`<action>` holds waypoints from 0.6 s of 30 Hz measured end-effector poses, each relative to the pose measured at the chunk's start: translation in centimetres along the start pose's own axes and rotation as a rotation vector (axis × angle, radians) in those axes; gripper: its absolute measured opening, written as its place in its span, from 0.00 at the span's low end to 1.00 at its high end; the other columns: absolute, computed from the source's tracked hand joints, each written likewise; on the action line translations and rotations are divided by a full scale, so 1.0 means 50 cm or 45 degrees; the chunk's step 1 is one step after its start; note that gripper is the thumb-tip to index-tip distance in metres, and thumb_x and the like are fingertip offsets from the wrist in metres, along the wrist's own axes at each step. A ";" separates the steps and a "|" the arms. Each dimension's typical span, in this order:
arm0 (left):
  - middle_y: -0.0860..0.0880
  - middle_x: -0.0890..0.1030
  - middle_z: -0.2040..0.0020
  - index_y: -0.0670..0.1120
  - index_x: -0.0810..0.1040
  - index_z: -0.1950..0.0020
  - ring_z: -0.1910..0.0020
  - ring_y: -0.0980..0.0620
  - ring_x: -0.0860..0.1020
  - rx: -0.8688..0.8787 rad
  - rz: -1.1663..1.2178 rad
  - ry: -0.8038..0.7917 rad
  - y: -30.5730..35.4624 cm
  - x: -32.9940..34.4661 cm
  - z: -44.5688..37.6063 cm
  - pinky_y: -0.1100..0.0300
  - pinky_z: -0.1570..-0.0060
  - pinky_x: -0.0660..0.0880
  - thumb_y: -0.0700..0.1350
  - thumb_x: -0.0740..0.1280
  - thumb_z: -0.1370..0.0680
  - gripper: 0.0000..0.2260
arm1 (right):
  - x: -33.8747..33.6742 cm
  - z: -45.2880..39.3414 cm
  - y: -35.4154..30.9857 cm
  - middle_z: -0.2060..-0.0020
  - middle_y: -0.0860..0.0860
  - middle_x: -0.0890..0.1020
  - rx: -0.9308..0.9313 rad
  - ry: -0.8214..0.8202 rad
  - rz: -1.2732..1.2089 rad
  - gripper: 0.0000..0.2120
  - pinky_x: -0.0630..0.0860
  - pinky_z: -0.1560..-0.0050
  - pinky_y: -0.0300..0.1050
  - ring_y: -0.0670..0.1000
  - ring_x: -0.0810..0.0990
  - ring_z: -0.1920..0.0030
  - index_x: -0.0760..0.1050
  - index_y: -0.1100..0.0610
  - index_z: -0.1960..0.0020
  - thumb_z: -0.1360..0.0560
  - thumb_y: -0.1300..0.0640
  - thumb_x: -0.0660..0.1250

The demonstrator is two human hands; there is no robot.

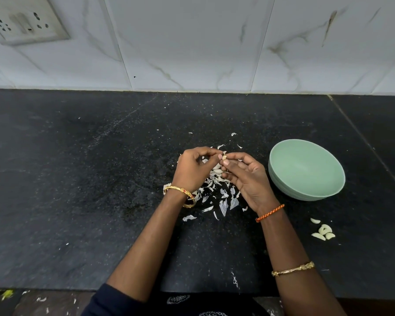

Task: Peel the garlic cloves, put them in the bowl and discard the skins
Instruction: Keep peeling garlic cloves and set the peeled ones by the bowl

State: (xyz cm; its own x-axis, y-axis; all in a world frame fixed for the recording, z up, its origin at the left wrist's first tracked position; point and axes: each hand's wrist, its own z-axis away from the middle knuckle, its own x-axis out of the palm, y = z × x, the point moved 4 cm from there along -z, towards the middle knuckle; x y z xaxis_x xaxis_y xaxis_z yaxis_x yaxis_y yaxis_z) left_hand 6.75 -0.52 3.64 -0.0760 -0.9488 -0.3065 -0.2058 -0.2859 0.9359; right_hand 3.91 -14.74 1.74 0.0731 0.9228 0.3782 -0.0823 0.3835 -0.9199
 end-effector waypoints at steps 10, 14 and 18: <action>0.57 0.81 0.62 0.51 0.84 0.58 0.74 0.55 0.66 0.070 -0.197 -0.069 0.003 -0.014 0.002 0.60 0.72 0.67 0.44 0.72 0.26 0.02 | -0.011 -0.007 -0.004 0.58 0.55 0.85 0.006 -0.049 0.191 0.05 0.80 0.57 0.39 0.49 0.82 0.58 0.82 0.63 0.52 0.27 0.68 0.69; 0.56 0.81 0.60 0.50 0.84 0.56 0.74 0.59 0.67 0.116 -0.304 -0.114 -0.006 -0.014 0.003 0.61 0.71 0.68 0.44 0.72 0.27 0.03 | -0.014 -0.009 -0.012 0.60 0.55 0.85 0.045 -0.066 0.356 0.05 0.81 0.58 0.38 0.47 0.83 0.60 0.82 0.62 0.53 0.28 0.69 0.70; 0.56 0.80 0.59 0.49 0.84 0.56 0.69 0.70 0.71 0.145 -0.489 -0.200 -0.008 -0.007 0.007 0.64 0.67 0.64 0.45 0.73 0.29 0.03 | -0.017 -0.014 -0.008 0.56 0.60 0.84 0.087 -0.053 0.507 0.06 0.81 0.59 0.36 0.49 0.82 0.60 0.82 0.63 0.53 0.29 0.68 0.72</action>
State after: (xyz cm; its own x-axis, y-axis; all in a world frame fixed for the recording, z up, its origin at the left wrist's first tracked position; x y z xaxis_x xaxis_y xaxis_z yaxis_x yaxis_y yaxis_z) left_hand 6.50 -0.03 3.29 -0.1187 -0.7421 -0.6597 -0.3534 -0.5893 0.7265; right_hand 4.58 -15.70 1.73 -0.0181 0.9998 -0.0012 -0.1620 -0.0042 -0.9868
